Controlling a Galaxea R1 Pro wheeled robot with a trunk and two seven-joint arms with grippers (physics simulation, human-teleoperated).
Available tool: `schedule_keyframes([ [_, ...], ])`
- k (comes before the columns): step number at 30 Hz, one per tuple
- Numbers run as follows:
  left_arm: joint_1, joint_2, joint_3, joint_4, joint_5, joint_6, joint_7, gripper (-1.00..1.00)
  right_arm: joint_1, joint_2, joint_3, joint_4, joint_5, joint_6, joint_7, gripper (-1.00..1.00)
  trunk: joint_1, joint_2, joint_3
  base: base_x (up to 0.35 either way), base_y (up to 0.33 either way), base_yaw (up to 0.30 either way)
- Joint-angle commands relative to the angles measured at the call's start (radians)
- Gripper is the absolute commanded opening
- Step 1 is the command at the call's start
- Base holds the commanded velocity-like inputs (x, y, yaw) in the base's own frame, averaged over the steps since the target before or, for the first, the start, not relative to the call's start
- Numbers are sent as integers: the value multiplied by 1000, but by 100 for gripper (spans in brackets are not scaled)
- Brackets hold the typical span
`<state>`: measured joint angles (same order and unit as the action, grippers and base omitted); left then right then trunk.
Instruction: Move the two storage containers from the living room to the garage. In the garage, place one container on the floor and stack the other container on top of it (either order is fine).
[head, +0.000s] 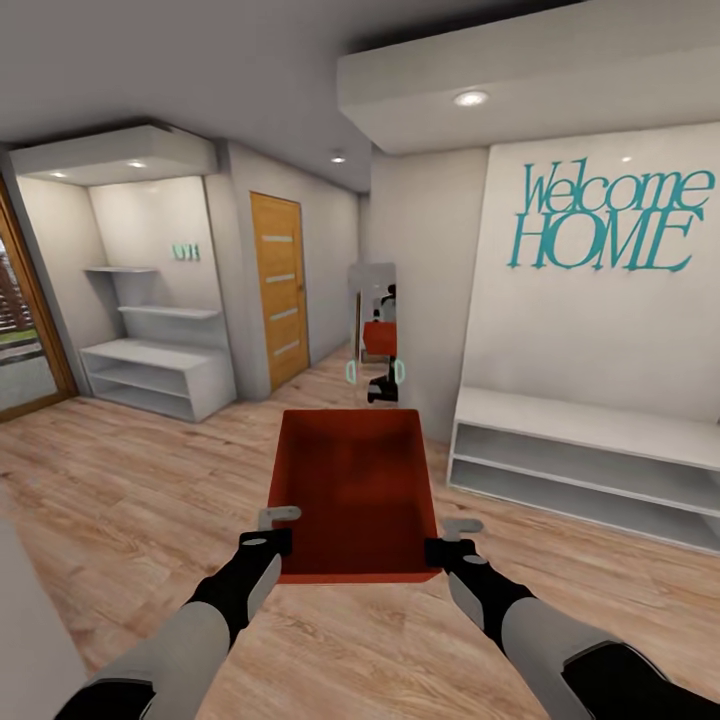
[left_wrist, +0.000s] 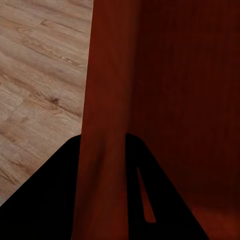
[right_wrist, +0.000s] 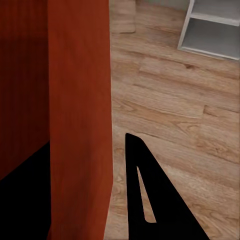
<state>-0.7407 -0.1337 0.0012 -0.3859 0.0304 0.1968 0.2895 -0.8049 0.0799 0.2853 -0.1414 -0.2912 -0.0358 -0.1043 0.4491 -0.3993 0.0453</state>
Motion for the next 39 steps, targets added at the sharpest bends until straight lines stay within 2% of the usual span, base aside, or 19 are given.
schedule_keyframes([
  [1,0,8,23,-2,-10,9,21,-100,0,-2,-31,0,1,-5,-7,-100,1,-1,0,324,0,0],
  [13,0,8,23,-1,-10,9,21,-100,0,-2,-31,3,0,-3,-5,-100,1,-1,0,324,0,30],
  [39,0,8,23,-1,-10,9,21,-100,0,-6,-31,3,0,-4,-6,-100,1,-1,0,325,0,263],
])
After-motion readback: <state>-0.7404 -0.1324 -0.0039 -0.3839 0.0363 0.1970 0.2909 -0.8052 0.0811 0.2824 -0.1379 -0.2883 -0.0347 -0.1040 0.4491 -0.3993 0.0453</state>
